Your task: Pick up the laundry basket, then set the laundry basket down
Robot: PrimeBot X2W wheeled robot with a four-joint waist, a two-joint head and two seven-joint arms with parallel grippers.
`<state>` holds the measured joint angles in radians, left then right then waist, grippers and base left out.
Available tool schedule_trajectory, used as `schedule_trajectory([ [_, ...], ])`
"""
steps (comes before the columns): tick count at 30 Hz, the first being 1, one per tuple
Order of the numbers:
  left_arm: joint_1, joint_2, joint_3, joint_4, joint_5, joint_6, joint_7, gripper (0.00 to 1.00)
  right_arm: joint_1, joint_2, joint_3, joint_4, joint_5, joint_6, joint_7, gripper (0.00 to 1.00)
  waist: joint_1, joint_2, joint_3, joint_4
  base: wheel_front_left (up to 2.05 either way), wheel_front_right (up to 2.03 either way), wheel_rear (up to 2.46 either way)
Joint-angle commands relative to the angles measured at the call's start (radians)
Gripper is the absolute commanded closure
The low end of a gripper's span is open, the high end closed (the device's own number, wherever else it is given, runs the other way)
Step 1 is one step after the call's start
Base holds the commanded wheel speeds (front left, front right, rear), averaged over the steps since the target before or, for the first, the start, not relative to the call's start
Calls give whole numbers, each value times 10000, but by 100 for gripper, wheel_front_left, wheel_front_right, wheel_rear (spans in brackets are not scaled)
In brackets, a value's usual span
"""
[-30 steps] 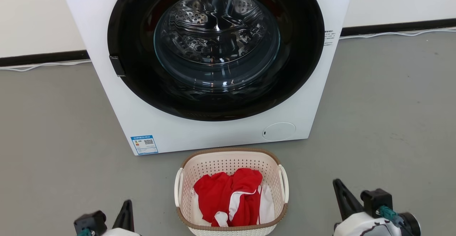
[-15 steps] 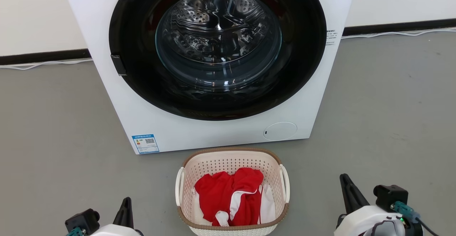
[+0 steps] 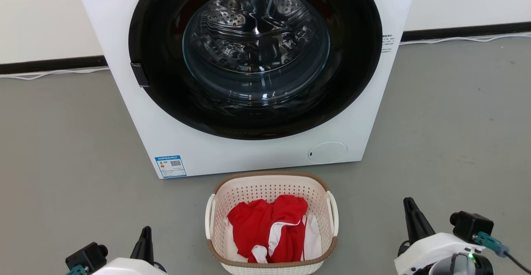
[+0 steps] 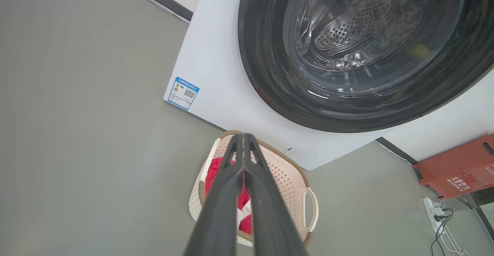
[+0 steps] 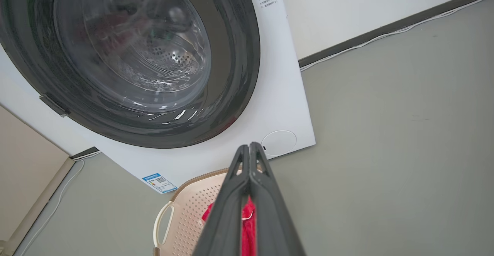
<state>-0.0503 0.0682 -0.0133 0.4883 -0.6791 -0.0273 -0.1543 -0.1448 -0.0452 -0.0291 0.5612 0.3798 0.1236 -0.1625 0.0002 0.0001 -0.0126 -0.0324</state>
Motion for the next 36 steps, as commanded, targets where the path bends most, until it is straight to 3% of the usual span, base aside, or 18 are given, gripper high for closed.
schedule_trajectory([
  [1,-390,79,157,-318,-247,-76,37,100,-225,-32,1,-370,356,19,94,100,-2,-1,2,5,0,0,0],
  [36,-460,-16,572,-1098,-3592,-430,1015,100,-5,-39,-311,-1404,4772,38,1078,100,-2,-1,59,123,0,0,0],
])
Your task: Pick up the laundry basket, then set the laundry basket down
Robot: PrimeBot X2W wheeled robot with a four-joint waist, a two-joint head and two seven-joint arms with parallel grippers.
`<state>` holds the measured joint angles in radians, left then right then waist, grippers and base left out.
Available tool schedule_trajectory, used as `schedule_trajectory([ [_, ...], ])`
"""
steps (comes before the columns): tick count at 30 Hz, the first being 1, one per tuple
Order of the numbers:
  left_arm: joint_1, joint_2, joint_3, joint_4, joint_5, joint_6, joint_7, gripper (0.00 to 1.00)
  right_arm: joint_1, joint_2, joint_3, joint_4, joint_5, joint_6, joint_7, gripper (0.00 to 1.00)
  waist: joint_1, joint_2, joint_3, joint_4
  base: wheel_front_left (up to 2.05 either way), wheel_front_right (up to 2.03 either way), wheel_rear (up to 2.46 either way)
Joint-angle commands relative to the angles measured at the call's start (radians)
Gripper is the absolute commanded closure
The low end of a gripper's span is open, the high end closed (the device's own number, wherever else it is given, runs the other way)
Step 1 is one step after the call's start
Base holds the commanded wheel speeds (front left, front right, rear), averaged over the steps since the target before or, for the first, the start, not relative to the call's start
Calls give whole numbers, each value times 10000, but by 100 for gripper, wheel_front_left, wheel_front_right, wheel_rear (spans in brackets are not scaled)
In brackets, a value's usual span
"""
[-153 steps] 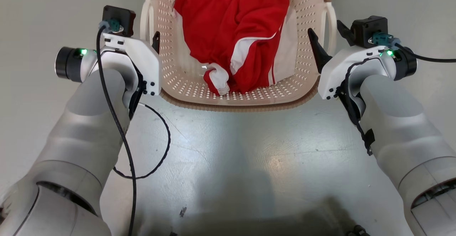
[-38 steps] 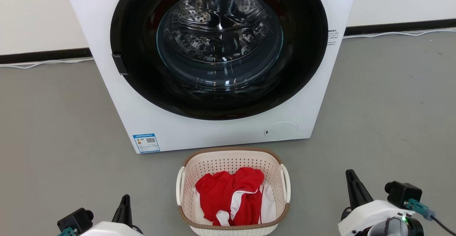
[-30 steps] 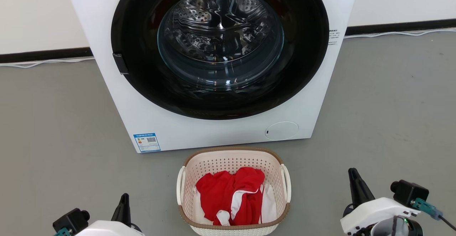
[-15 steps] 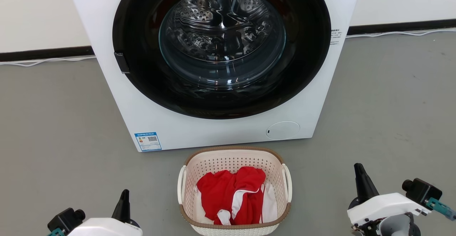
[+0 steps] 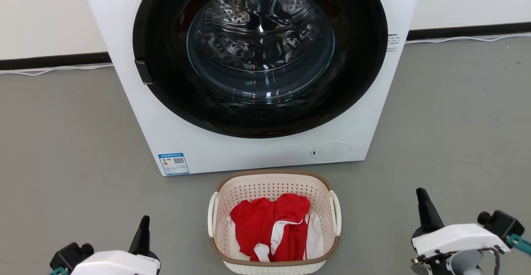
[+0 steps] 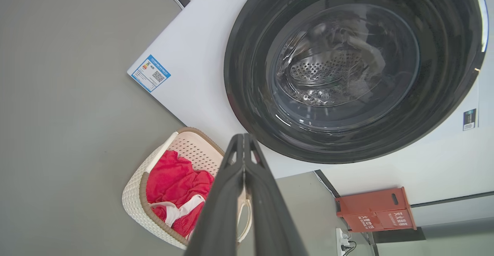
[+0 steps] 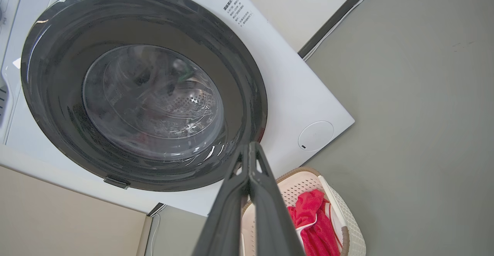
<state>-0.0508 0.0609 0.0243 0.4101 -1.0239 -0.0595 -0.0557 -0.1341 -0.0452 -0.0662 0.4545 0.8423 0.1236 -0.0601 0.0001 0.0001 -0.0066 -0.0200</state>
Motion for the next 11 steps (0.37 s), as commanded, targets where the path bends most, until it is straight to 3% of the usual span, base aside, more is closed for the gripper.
schedule_trajectory([
  [1,-457,54,208,-339,-243,-118,59,100,-106,-39,51,-369,277,39,83,100,0,-1,1,3,0,0,0],
  [11,-478,26,330,-568,-1225,-222,345,100,-41,-41,-40,-672,1573,44,372,100,0,-1,18,38,0,0,0],
])
